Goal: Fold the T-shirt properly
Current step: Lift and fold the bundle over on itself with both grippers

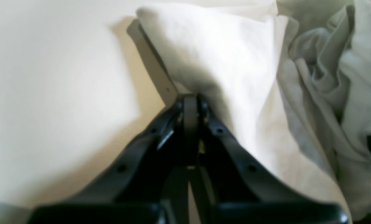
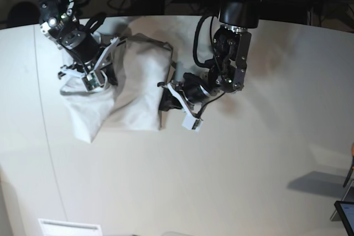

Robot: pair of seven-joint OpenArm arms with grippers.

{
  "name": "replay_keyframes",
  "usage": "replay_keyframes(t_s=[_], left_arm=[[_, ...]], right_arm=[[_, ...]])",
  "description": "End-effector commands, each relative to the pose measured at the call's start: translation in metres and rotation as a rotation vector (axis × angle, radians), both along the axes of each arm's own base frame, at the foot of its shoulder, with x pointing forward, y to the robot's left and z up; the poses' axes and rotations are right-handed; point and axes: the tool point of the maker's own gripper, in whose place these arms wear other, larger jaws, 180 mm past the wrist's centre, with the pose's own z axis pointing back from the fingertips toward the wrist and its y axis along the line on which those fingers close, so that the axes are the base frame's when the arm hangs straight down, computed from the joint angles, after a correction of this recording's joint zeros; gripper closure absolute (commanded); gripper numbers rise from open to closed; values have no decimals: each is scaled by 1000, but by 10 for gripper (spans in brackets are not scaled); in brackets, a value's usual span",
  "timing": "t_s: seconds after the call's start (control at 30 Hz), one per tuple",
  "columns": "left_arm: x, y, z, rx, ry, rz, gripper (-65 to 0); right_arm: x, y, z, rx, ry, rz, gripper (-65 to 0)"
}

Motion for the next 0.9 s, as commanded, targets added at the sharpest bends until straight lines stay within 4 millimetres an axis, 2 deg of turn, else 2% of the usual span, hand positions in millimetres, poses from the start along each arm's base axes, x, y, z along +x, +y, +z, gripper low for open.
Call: replay_keyframes(t_s=[0.0,0.1,0.27,0.33,0.43,0.57,0.67,0.8,0.87], left_arm=[[-3,3,-7,51,24,-15,0],[-4,3,-9,51,29,-15,0],[-7,3,-11,51,35,-16,0],[-11,-4,-11,54,35,-39,0],[-14,-8,-11,58,32,-59,0],[-13,-7,-11,58,32,-55,0],[-12,-4,-11,59,32,-49,0],[-12,-4,-12,60,32,-48,0],[-12,-4,-12,60,32,-48,0]], right_arm=[[1,7,11,1,-63,25,0],[-5,23,3,-90,-106,82,-1],[4,36,3,-142,-145,43,-3],[7,40,6,-170,-164,41,-12],[8,45,5,-181,-143,16,-100],[9,45,4,-183,-124,4,-292],[7,46,3,-179,-118,6,-393],[6,47,5,-174,-125,7,-463],[8,49,12,-165,-143,7,-461]])
